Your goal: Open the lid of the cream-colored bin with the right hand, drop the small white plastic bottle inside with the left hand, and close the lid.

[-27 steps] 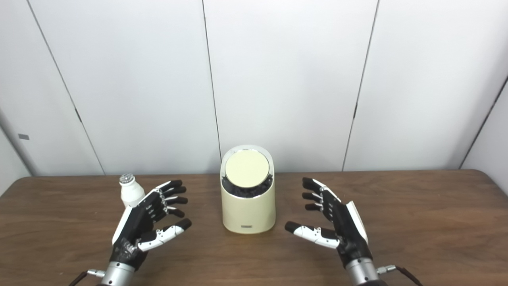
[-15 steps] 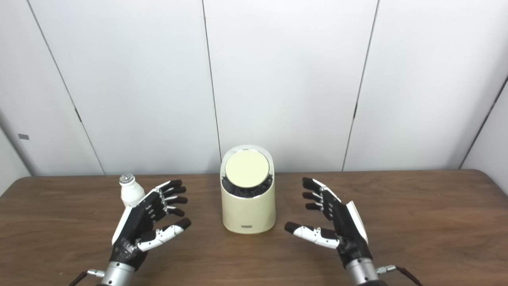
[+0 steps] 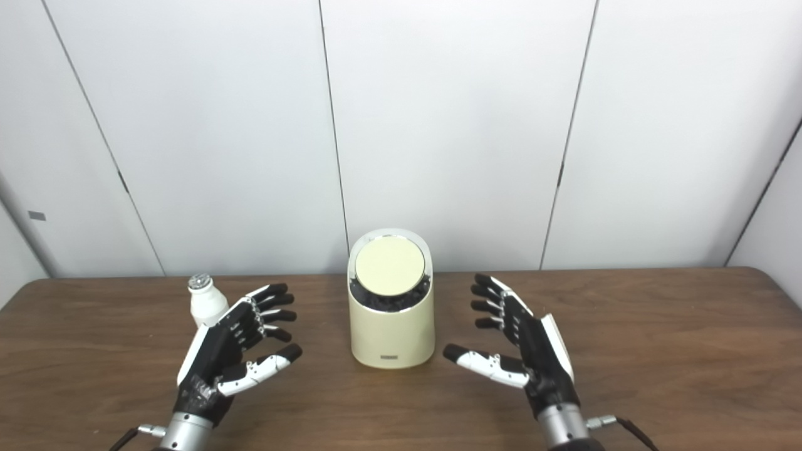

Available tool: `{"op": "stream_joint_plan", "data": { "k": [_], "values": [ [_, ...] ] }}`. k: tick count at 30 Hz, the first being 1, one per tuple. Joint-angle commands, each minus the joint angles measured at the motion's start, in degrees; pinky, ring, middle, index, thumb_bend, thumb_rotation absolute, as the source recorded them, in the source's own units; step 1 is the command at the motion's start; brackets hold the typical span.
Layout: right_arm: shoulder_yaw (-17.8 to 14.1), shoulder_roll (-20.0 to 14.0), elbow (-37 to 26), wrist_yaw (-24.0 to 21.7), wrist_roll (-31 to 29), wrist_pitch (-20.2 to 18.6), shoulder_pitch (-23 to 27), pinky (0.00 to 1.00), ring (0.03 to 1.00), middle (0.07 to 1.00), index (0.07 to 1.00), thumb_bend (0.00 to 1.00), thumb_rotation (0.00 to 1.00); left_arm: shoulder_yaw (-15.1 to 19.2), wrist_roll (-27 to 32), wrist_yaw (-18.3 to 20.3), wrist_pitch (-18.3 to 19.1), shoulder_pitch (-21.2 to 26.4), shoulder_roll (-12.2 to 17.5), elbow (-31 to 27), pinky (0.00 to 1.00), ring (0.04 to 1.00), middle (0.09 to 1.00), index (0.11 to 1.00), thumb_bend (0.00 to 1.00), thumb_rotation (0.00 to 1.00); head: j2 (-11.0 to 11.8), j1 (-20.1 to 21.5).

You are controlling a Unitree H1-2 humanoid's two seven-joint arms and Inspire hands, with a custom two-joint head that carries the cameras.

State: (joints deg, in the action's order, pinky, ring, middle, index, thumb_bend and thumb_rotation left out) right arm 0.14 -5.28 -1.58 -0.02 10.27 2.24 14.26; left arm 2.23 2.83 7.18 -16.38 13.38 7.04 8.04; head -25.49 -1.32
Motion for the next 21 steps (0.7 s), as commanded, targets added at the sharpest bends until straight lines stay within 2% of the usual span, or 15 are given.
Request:
{"op": "stream_joint_plan", "data": {
  "k": [1,5,8,15,21],
  "values": [
    [0.08,-0.61,-2.06,1.32,2.30,-0.28,4.32,0.68,0.779,0.836,0.865,0.77,0.33,0.03,0.42,-0.20,-2.04,2.31,0.10,-0.47,0.58,0.711,0.785,0.811,0.72,0.14,0.00,0.02],
    [1.46,-1.09,-5.40,0.07,7.61,-10.12,7.86,0.70,0.822,0.876,0.898,0.80,0.37,-0.03,0.08,-0.38,-2.36,2.53,0.03,-0.03,0.56,0.710,0.785,0.809,0.72,0.13,0.18,0.33],
    [2.68,-1.51,-6.56,-0.34,10.52,-15.18,10.63,0.74,0.850,0.902,0.916,0.82,0.39,-0.05,0.19,-0.32,-2.45,2.69,0.03,0.25,0.57,0.713,0.789,0.810,0.72,0.13,0.22,0.39],
    [4.57,-1.87,-7.12,-0.75,13.83,-21.51,15.66,0.67,0.840,0.903,0.912,0.84,0.40,-0.22,0.23,-0.16,-2.93,2.77,-0.04,0.59,0.58,0.712,0.787,0.810,0.71,0.11,0.34,0.46],
    [6.45,-1.49,-6.26,-1.40,16.24,-26.24,18.96,0.67,0.849,0.901,0.916,0.82,0.41,-0.32,0.55,-0.05,-3.36,2.95,-0.08,1.24,0.58,0.710,0.784,0.813,0.72,0.11,0.46,0.60]
  ]
}}
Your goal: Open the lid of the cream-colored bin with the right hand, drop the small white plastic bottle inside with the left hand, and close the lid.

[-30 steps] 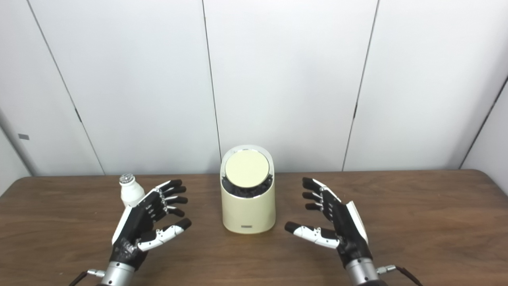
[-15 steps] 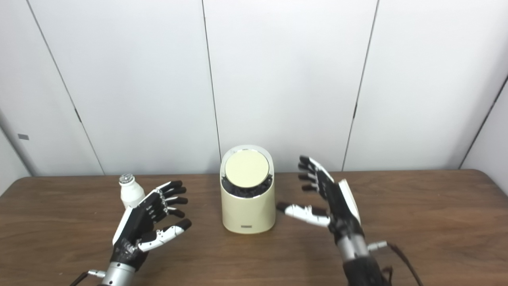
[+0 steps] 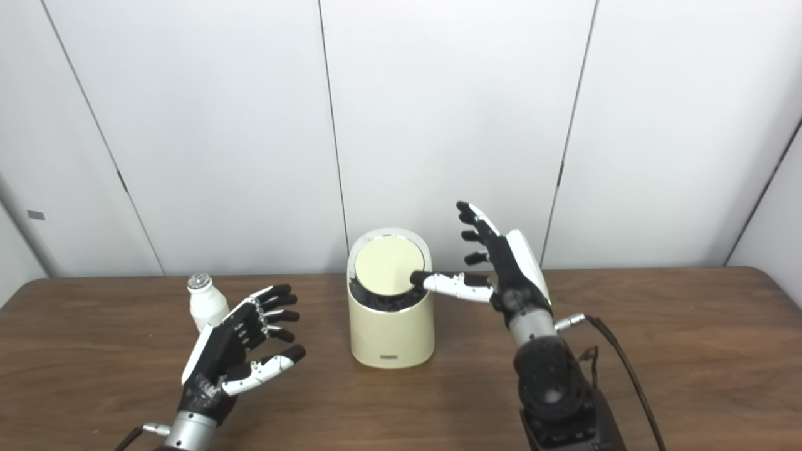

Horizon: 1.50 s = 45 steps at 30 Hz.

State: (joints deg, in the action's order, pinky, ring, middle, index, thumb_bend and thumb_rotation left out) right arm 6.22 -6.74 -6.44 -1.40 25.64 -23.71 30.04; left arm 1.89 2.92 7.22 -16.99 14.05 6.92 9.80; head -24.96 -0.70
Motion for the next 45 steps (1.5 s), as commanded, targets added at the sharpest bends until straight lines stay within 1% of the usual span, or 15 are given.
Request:
{"op": "stream_joint_plan", "data": {
  "k": [1,4,7,12,16,18,20,22,26,28,33,37,41,44,45],
  "values": [
    [0.84,-0.04,-1.05,-0.05,1.56,-0.93,3.67,0.66,0.845,0.901,0.914,0.83,0.41,0.02,0.30,-0.20,-2.89,2.36,-0.01,-0.35,0.58,0.709,0.783,0.812,0.72,0.11,-0.06,-0.03],
    [2.19,0.01,-0.04,0.01,3.51,-2.32,4.96,0.65,0.841,0.903,0.905,0.83,0.44,-0.04,-0.14,-0.52,-2.93,2.44,-0.18,-0.26,0.57,0.703,0.779,0.810,0.72,0.11,-0.11,-0.09],
    [2.65,0.97,1.09,0.26,4.67,-3.01,6.04,0.66,0.841,0.904,0.892,0.85,0.42,-0.11,-0.17,-0.50,-2.99,2.51,-0.25,-0.08,0.57,0.704,0.780,0.810,0.72,0.11,-0.15,-0.14],
    [2.55,2.64,3.60,-0.09,7.41,-3.18,7.47,0.70,0.871,0.921,0.885,0.86,0.43,-0.11,-0.15,-0.58,-2.88,2.54,-0.49,-0.18,0.56,0.696,0.775,0.807,0.71,0.10,-0.24,-0.12],
    [3.50,2.82,6.29,0.79,8.96,-3.00,8.70,0.74,0.890,0.924,0.894,0.88,0.40,-0.13,0.28,-0.29,-3.19,2.55,-0.62,-0.24,0.56,0.698,0.777,0.809,0.70,0.08,-0.35,-0.15],
    [3.83,2.81,7.30,0.94,9.74,-3.00,9.21,0.70,0.855,0.903,0.894,0.89,0.40,-0.16,0.40,-0.23,-3.02,2.54,-0.68,-0.35,0.56,0.698,0.778,0.810,0.70,0.09,-0.43,-0.13],
    [3.96,2.83,7.87,0.84,10.32,-3.03,9.54,0.68,0.841,0.896,0.896,0.90,0.39,-0.20,0.53,-0.13,-3.00,2.57,-0.70,-0.30,0.56,0.702,0.781,0.812,0.71,0.09,-0.43,-0.13],
    [4.17,2.67,8.36,0.87,10.67,-2.91,9.84,0.66,0.827,0.890,0.894,0.90,0.37,-0.26,0.26,-0.23,-2.90,2.54,-0.72,-0.42,0.56,0.702,0.780,0.809,0.71,0.10,-0.56,-0.06],
    [4.45,2.20,9.22,1.01,10.92,-2.45,10.22,0.65,0.824,0.888,0.895,0.90,0.36,-0.37,0.20,-0.26,-2.75,2.49,-0.78,-0.66,0.57,0.701,0.780,0.806,0.71,0.10,-0.68,-0.10],
    [4.53,1.94,9.91,1.21,10.68,-1.82,10.44,0.64,0.817,0.881,0.889,0.91,0.34,-0.40,0.26,-0.26,-2.80,2.46,-0.85,-0.71,0.56,0.699,0.780,0.806,0.70,0.09,-0.68,-0.10],
    [4.29,1.52,10.88,1.20,9.75,-1.36,10.70,0.65,0.816,0.881,0.885,0.87,0.32,-0.46,0.32,-0.31,-2.69,2.27,-1.00,-1.22,0.56,0.695,0.779,0.804,0.70,0.08,-0.91,-0.13],
    [4.37,1.11,11.25,1.32,9.76,-1.45,10.85,0.64,0.810,0.876,0.882,0.86,0.31,-0.52,0.29,-0.23,-2.56,2.21,-0.99,-1.48,0.56,0.697,0.780,0.806,0.70,0.08,-1.06,-0.16],
    [4.56,0.63,11.68,1.46,10.07,-1.43,11.02,0.65,0.822,0.879,0.878,0.87,0.27,-0.57,0.44,-0.23,-2.12,2.09,-1.07,-2.08,0.56,0.696,0.779,0.808,0.70,0.09,-1.45,-0.18],
    [6.04,-0.62,11.55,0.81,11.89,-1.92,11.37,0.64,0.823,0.881,0.880,0.88,0.25,-0.64,0.43,-0.25,-1.86,2.05,-1.16,-2.45,0.55,0.691,0.776,0.807,0.70,0.09,-1.66,-0.28],
    [6.99,-1.36,11.45,0.50,12.83,-1.85,11.52,0.64,0.822,0.881,0.881,0.88,0.25,-0.69,0.34,-0.27,-1.76,2.04,-1.19,-2.59,0.55,0.690,0.775,0.806,0.71,0.09,-1.73,-0.29]
  ]
}}
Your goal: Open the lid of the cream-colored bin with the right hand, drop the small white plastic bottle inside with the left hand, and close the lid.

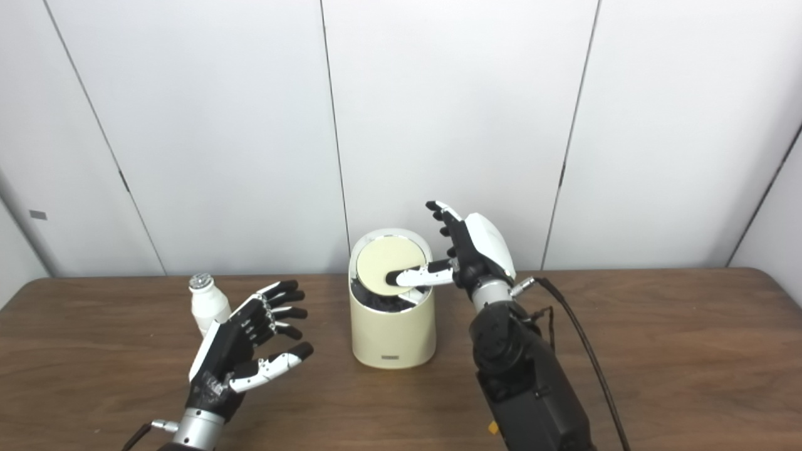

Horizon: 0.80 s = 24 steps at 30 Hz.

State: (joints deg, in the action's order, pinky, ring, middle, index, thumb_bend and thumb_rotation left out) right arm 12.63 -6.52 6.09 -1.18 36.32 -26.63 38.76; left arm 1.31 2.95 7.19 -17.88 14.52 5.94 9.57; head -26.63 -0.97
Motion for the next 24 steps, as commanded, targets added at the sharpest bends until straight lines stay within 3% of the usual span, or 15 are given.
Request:
{"op": "stream_joint_plan", "data": {
  "k": [1,5,13,24],
  "values": [
    [1.63,-2.39,-1.18,-0.04,3.18,1.17,2.95,0.63,0.820,0.881,0.883,0.88,0.24,-0.16,0.27,-0.24,-0.80,1.55,-0.22,-2.47,0.55,0.688,0.772,0.805,0.71,0.09,-0.15,-0.04],
    [4.74,-4.60,-1.55,-1.31,6.26,0.57,3.50,0.61,0.816,0.882,0.887,0.90,0.22,-0.26,0.21,-0.29,-0.42,1.44,-0.29,-2.93,0.55,0.688,0.772,0.805,0.71,0.09,-0.34,-0.13],
    [9.96,-7.34,-1.98,-4.07,13.26,0.30,4.10,0.69,0.828,0.898,0.883,0.95,0.20,-0.45,-0.52,-0.73,0.95,1.21,-0.57,-4.26,0.56,0.694,0.777,0.808,0.72,0.10,-0.93,-0.95],
    [12.83,-7.08,0.30,-6.19,17.48,0.17,3.91,0.73,0.840,0.915,0.892,0.97,0.21,-0.30,-0.14,-0.37,1.89,0.66,-0.16,-5.89,0.56,0.691,0.778,0.809,0.72,0.10,-1.98,-1.29]
  ]
}}
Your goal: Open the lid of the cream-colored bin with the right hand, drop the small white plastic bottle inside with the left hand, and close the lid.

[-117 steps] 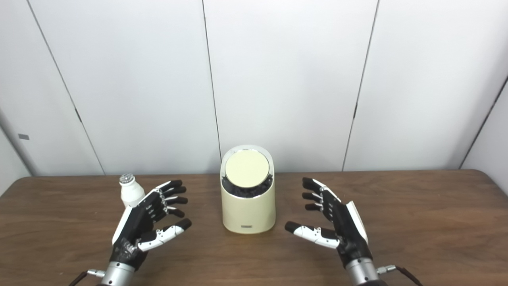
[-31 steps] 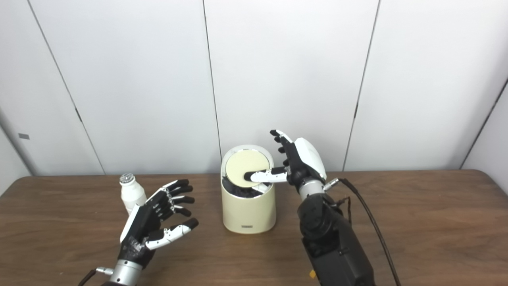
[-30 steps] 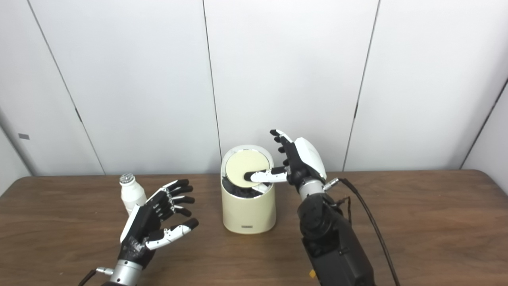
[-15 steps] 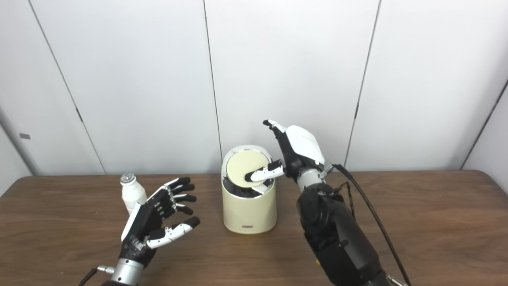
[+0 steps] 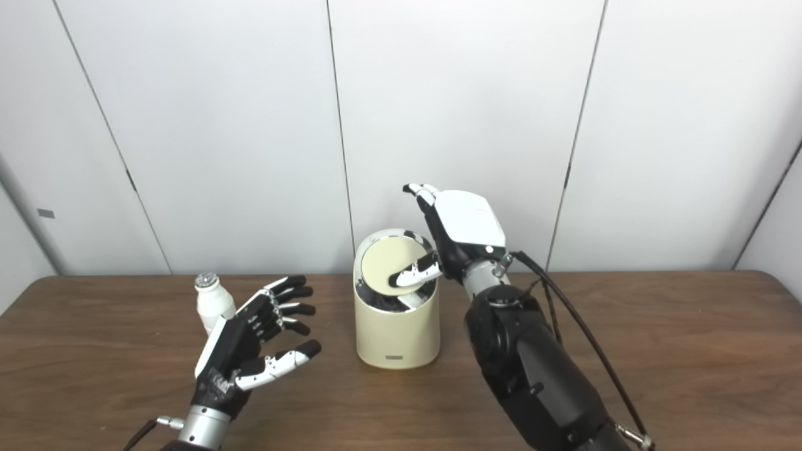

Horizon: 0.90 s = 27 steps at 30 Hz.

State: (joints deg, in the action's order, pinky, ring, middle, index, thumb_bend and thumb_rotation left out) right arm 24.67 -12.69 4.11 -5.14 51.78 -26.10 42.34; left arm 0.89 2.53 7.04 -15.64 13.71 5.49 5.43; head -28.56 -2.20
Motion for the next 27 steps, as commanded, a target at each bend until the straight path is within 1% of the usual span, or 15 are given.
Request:
{"op": "stream_joint_plan", "data": {
  "k": [1,6,8,11,15,16,17,19,20,21,22,24,26,27],
  "values": [
    [0.93,-0.75,2.71,-2.41,2.25,-0.48,0.36,0.74,0.841,0.915,0.894,0.96,0.21,0.14,0.29,-0.20,-0.19,1.44,0.37,-1.80,0.56,0.692,0.779,0.809,0.72,0.11,-0.06,-0.01],
    [0.71,-0.18,4.19,-2.34,2.41,-0.47,0.32,0.73,0.840,0.912,0.892,0.96,0.22,0.23,0.44,-0.07,0.09,1.39,0.52,-1.85,0.56,0.697,0.779,0.809,0.72,0.11,-0.08,0.19],
    [0.18,-0.13,4.07,-1.82,1.70,-0.10,0.18,0.73,0.837,0.908,0.891,0.95,0.22,0.24,0.19,-0.17,-0.11,1.47,0.54,-1.58,0.56,0.697,0.779,0.809,0.72,0.11,0.11,0.33],
    [-1.66,-0.19,2.38,-0.88,-0.36,0.99,-0.17,0.70,0.823,0.896,0.886,0.93,0.26,0.29,0.19,-0.24,-0.20,1.56,0.49,-1.26,0.56,0.694,0.777,0.807,0.72,0.11,0.35,0.46],
    [-6.17,0.70,-2.27,-2.35,-5.21,0.31,-0.57,0.68,0.816,0.885,0.879,0.92,0.29,0.26,0.13,-0.21,-0.57,1.74,0.50,-0.62,0.56,0.692,0.775,0.808,0.73,0.12,0.61,0.67],
    [-7.85,1.18,-3.66,-2.95,-7.33,-0.05,-0.71,0.68,0.837,0.894,0.889,0.91,0.33,0.26,0.18,-0.21,-0.69,1.76,0.47,-0.48,0.56,0.689,0.773,0.807,0.72,0.11,0.61,0.67],
    [-9.03,1.53,-4.60,-3.45,-8.78,-0.30,-0.82,0.69,0.845,0.896,0.890,0.90,0.33,0.26,0.23,-0.20,-0.77,1.77,0.44,-0.40,0.55,0.688,0.772,0.807,0.72,0.10,0.61,0.67],
    [-14.05,3.48,-7.19,-3.76,-14.66,-0.61,-1.49,0.69,0.850,0.897,0.882,0.90,0.33,0.22,0.20,-0.17,-1.16,1.88,0.43,-0.02,0.55,0.686,0.771,0.806,0.72,0.10,0.84,0.80],
    [-16.27,4.27,-8.27,-3.87,-17.18,-0.66,-1.94,0.66,0.831,0.890,0.874,0.90,0.32,0.19,0.12,-0.17,-1.27,1.92,0.44,0.10,0.55,0.686,0.770,0.806,0.72,0.10,0.84,0.80],
    [-18.36,4.92,-9.28,-3.91,-19.56,-0.70,-2.54,0.64,0.809,0.880,0.868,0.90,0.33,0.15,0.03,-0.18,-1.28,1.95,0.44,0.15,0.55,0.687,0.769,0.806,0.72,0.10,0.84,0.80],
    [-19.75,5.30,-9.97,-4.00,-20.99,-0.72,-3.03,0.63,0.803,0.874,0.867,0.89,0.33,0.13,-0.14,-0.25,-1.32,2.01,0.46,0.22,0.55,0.688,0.769,0.806,0.72,0.10,0.71,1.14],
    [-21.17,5.60,-10.88,-3.95,-22.27,-0.76,-3.78,0.63,0.800,0.870,0.869,0.88,0.34,0.12,-0.48,-0.38,-1.41,2.08,0.50,0.34,0.55,0.687,0.768,0.804,0.72,0.11,0.75,1.29],
    [-22.17,5.66,-11.67,-2.66,-23.82,0.15,-4.89,0.61,0.783,0.849,0.859,0.88,0.34,0.13,-0.50,-0.30,-1.51,2.09,0.61,0.49,0.55,0.687,0.768,0.805,0.72,0.11,0.84,1.33],
    [-23.57,5.92,-12.37,-2.02,-26.15,1.51,-6.50,0.60,0.776,0.840,0.854,0.88,0.34,0.16,-0.38,-0.27,-1.57,2.08,0.61,0.50,0.55,0.687,0.769,0.806,0.72,0.12,0.79,1.39]
  ]
}}
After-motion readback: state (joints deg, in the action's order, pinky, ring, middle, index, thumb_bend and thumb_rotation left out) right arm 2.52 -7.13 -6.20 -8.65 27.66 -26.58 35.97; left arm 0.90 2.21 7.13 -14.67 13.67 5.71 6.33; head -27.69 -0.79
